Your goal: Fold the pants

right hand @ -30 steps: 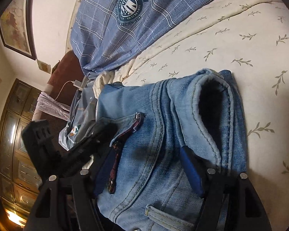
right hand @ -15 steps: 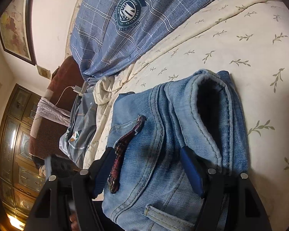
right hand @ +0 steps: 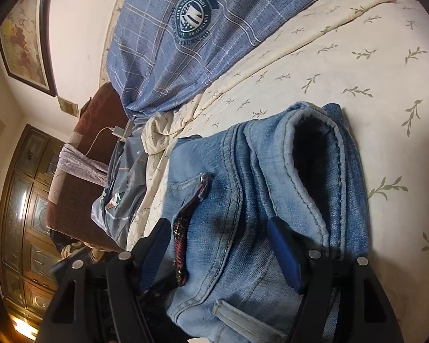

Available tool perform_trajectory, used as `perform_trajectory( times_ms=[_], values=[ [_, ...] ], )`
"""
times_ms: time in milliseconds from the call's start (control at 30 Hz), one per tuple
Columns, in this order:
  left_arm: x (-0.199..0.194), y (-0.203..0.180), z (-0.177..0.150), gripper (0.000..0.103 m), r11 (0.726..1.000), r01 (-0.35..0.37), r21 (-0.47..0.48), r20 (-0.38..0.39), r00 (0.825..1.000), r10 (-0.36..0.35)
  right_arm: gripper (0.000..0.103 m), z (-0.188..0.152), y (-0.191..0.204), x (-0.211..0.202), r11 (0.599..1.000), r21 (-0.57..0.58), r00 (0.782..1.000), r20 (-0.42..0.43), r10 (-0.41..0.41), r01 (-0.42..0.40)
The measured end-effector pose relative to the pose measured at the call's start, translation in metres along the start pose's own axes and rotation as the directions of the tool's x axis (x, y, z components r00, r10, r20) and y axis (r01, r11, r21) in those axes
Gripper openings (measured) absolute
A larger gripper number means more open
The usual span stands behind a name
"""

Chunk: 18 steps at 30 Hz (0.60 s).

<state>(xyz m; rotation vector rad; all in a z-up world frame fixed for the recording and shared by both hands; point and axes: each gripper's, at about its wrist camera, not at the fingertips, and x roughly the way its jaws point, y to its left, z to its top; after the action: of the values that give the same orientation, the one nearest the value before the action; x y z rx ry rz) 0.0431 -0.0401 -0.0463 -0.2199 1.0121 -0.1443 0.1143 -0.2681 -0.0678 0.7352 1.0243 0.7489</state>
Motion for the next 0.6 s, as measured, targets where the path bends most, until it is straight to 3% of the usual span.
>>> perform_trajectory(
  times_ms=[67,200,267,300,367,433,500,600],
  values=[
    [-0.001,-0.002,0.001,0.028,1.0,-0.004,0.014,-0.003,1.0,0.004,0.074,-0.002,0.006,-0.003,1.0,0.001,1.0,0.004,-0.017,0.017],
    [-0.001,0.013,-0.002,0.033,0.998,0.052,-0.021,-0.001,0.999,-0.052,0.079,-0.017,0.033,-0.026,0.994,-0.026,0.994,0.025,0.105,-0.105],
    [-0.002,0.018,-0.002,0.036,0.996,0.087,-0.036,-0.001,0.996,-0.087,0.082,-0.03,0.033,-0.021,0.998,-0.049,1.0,-0.017,0.025,-0.026],
    [-0.006,0.022,-0.001,0.037,0.992,0.115,-0.046,-0.002,0.993,-0.115,0.081,-0.038,0.023,-0.008,0.998,-0.054,0.996,-0.078,-0.046,0.042],
    [-0.017,0.027,0.004,0.037,0.985,0.159,-0.063,0.018,0.987,-0.158,0.078,-0.038,0.012,-0.009,1.0,0.0,0.998,-0.063,-0.02,0.02],
    [-0.025,0.035,0.005,0.047,0.98,0.184,-0.072,0.05,0.982,-0.18,0.078,-0.031,0.022,-0.019,0.998,0.02,0.997,-0.045,-0.062,0.063],
    [-0.023,0.043,0.003,0.049,0.976,0.198,-0.094,0.058,0.98,-0.193,0.079,-0.022,0.047,-0.03,0.992,-0.051,0.994,0.006,-0.112,0.112],
    [-0.004,0.043,-0.001,0.049,0.971,0.213,-0.111,-0.004,0.977,-0.215,0.08,-0.004,0.082,-0.026,0.993,-0.114,0.999,0.0,-0.042,0.042]
  ],
)
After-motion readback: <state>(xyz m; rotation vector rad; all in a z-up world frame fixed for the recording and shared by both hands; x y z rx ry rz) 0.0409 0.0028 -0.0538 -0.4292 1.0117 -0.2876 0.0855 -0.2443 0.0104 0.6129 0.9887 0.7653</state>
